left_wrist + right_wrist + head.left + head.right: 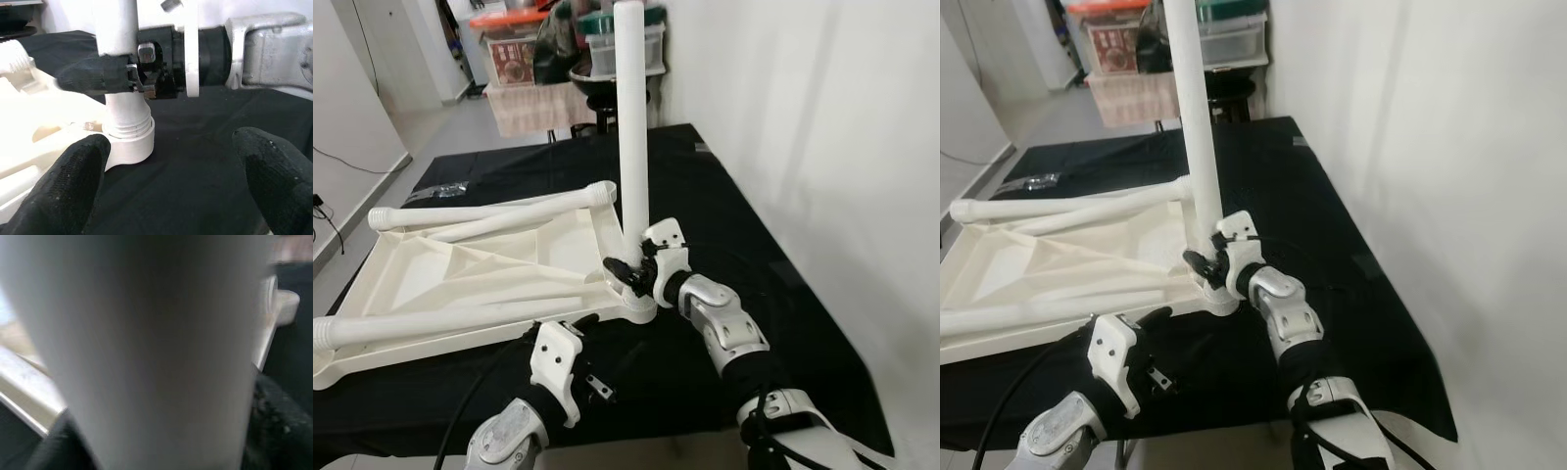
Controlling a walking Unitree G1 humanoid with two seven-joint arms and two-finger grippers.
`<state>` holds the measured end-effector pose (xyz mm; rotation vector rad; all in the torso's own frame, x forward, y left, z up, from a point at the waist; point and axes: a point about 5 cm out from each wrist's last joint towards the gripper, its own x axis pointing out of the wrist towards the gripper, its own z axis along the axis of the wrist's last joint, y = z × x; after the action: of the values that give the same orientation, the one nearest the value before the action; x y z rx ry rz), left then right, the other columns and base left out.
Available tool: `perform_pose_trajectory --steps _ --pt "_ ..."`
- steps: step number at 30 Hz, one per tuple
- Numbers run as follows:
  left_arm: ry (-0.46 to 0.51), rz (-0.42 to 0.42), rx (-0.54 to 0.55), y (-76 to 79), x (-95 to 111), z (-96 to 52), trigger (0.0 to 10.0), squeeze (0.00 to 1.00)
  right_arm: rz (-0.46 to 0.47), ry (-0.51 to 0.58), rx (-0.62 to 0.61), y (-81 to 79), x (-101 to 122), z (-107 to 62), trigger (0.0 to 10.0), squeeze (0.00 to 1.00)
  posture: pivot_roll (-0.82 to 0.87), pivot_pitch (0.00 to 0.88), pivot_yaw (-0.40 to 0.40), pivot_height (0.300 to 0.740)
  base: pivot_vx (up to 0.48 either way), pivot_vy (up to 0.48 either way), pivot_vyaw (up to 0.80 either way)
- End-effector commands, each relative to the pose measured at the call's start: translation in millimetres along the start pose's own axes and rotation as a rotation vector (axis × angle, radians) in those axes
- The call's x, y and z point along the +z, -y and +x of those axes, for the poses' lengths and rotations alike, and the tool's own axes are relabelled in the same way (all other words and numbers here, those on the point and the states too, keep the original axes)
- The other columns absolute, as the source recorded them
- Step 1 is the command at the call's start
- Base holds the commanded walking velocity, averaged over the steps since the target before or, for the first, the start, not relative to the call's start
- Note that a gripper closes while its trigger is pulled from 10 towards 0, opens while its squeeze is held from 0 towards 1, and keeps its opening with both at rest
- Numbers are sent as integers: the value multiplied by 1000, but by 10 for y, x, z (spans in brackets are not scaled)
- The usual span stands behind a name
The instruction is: Building children table
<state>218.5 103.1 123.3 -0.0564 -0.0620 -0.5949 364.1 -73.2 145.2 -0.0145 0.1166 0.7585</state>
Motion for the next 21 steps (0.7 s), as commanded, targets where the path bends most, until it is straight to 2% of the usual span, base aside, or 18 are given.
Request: perform_pose_trajectory --steps 1,2,3,5,6,9,11,13,14,16,17,21 --pt "-18 -8 9 -21 -52 -3 10000 0 -36 68 192 -71 208 62 10000 886 -20 6 51 740 0 0 0" --pt "-18 -8 9 -21 -52 -3 10000 0 -36 68 192 -71 208 62 10000 886 -20 6 51 740 0 0 0" --pt "-19 -9 6 -22 -59 8 10000 0 -82 80 337 -73 289 48 10000 0 -16 0 49 740 0 0 0" --pt "-19 -9 6 -22 -59 8 10000 0 -82 80 337 -73 289 48 10000 0 -16 0 49 740 0 0 0" --pt "-21 -9 4 -24 -62 16 10000 0 -116 40 475 -82 307 3 10000 0 -13 0 50 740 0 0 0" --pt "-21 -9 4 -24 -62 16 10000 0 -116 40 475 -82 307 3 10000 0 -13 0 50 740 0 0 0" --pt "-22 -7 3 -28 -66 24 10000 0 -140 -41 580 -77 276 -24 10000 0 -5 0 48 740 0 0 0" --pt "-22 -7 3 -28 -66 24 10000 0 -140 -41 580 -77 276 -24 10000 0 -5 0 48 740 0 0 0" --pt "-23 -7 4 -28 -66 24 10000 0 -120 -61 579 -67 262 -9 2902 0 -3 0 46 740 0 0 0" --pt "-23 -7 4 -28 -66 24 10000 0 -120 -61 579 -67 262 -9 2902 0 -3 0 46 740 0 0 0" --pt "-23 -7 5 -27 -67 24 10000 0 -102 -69 576 -53 248 0 0 0 -2 0 49 740 0 0 0" --pt "-23 -9 6 -25 -68 25 10000 0 -84 -69 558 -4 230 -13 0 0 -9 0 51 740 0 0 0"
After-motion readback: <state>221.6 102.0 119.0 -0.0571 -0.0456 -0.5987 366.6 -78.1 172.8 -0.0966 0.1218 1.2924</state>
